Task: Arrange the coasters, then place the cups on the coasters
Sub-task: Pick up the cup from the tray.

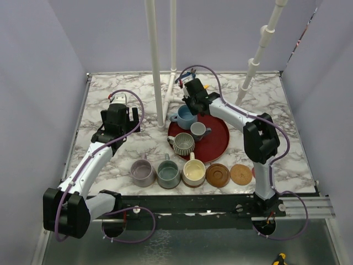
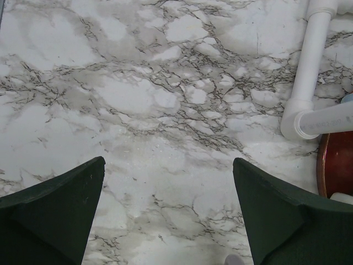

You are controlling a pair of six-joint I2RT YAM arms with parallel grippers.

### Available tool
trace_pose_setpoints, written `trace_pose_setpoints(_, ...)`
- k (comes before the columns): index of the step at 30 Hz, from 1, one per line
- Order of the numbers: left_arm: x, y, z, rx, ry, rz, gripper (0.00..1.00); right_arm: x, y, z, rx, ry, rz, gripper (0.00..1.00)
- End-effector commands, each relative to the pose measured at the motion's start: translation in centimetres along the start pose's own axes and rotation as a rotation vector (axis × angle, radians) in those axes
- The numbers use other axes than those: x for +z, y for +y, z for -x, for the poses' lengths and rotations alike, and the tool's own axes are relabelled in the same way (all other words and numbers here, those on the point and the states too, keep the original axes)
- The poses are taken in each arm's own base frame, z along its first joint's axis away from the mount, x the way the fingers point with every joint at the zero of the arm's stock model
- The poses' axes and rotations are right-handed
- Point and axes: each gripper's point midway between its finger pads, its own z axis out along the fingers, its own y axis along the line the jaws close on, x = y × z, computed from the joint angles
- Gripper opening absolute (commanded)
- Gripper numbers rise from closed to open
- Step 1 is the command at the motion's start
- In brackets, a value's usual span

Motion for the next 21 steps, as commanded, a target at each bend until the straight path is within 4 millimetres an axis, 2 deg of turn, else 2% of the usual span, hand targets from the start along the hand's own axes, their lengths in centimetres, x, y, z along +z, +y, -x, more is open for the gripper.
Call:
trace_pose_setpoints(1,-0.2,0.6,0.1,-0.004,-0.004,0.028,0.99,-2.9,-2.9,4.7,0.183,-0.145,-0.152,0.00)
trace_pose_setpoints(6,-0.3,0.8,0.3,-0.008,-0.012,0.032,0.99,-5.1,-5.8,7.4,0.303,-0.183,-0.254,0.00)
trace_pose_setpoints(9,-0.5,0.9,0.4,-0.016,-0.019,0.035,0.99,-7.1,-7.0,9.1,0.365,-0.221,-0.295,0.00)
trace_pose_setpoints(12,-0.8,0.9,0.6,-0.026,-0.032,0.035,0.99,-9.4,-8.1,10.0,0.417,-0.245,-0.331,0.00)
trace_pose_setpoints(16,-1.1,0.7,0.9,-0.037,-0.046,0.022,0.99,-12.3,-9.5,9.4,0.482,-0.239,-0.400,0.00)
trace_pose_setpoints(21,-1.8,0.1,1.7,-0.050,-0.084,-0.016,0.95,-16.0,-10.5,7.2,0.596,-0.224,-0.459,0.00)
